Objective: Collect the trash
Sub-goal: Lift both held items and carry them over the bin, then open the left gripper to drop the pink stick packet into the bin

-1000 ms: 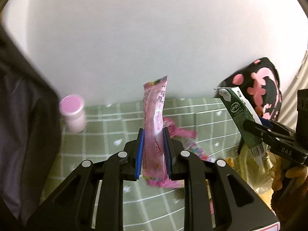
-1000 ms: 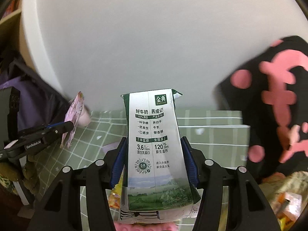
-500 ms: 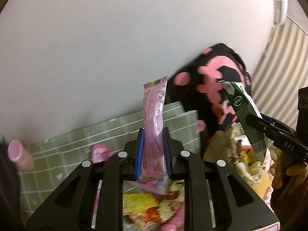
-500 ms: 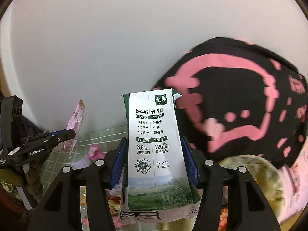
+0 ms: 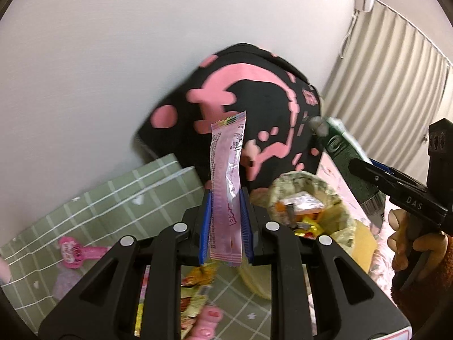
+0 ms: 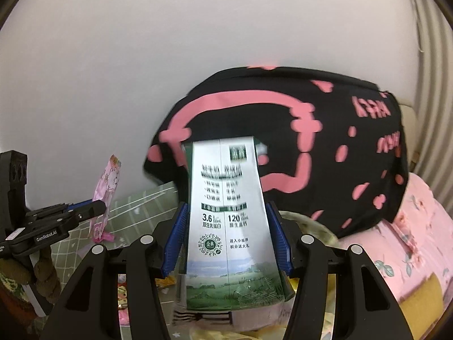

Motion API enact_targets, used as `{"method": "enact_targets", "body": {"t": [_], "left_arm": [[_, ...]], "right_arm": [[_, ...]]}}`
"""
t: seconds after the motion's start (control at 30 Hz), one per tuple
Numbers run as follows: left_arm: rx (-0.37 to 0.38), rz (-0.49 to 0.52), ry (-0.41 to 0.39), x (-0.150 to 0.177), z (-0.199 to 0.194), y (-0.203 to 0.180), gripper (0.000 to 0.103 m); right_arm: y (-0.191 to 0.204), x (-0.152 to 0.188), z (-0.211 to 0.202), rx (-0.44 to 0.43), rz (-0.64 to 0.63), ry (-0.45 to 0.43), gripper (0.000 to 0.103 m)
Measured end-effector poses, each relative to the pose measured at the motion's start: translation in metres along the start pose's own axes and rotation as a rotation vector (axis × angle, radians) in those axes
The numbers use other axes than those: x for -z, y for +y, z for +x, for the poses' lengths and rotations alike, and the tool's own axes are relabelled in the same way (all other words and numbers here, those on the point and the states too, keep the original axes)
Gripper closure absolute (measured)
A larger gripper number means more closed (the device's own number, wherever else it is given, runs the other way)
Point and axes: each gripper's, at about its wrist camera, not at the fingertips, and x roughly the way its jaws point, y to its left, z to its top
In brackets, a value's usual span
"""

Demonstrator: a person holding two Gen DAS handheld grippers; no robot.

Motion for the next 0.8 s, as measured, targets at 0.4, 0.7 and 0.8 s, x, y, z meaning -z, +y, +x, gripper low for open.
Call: {"method": "enact_targets", "body": {"t": [0.4, 0.7, 0.8], "left_arm": [[0.158, 0.069, 0.118, 0.001, 0.058, -0.067, 0.085], [0.238, 0.114, 0.245, 0.016, 0.128, -0.115, 0.059], [0.232, 0.117, 0.255, 0.02, 0.137, -0.121, 0.057]], "right_arm": [[-0.061, 0.017, -0.025, 0.113, 0.101, -0.015, 0.054], [-0.098, 0.03, -0.033, 0.154, 0.158, -0.005, 0.054], [-0.106, 0.033, -0.036, 0.152, 0.16, 0.0, 0.054]]}}
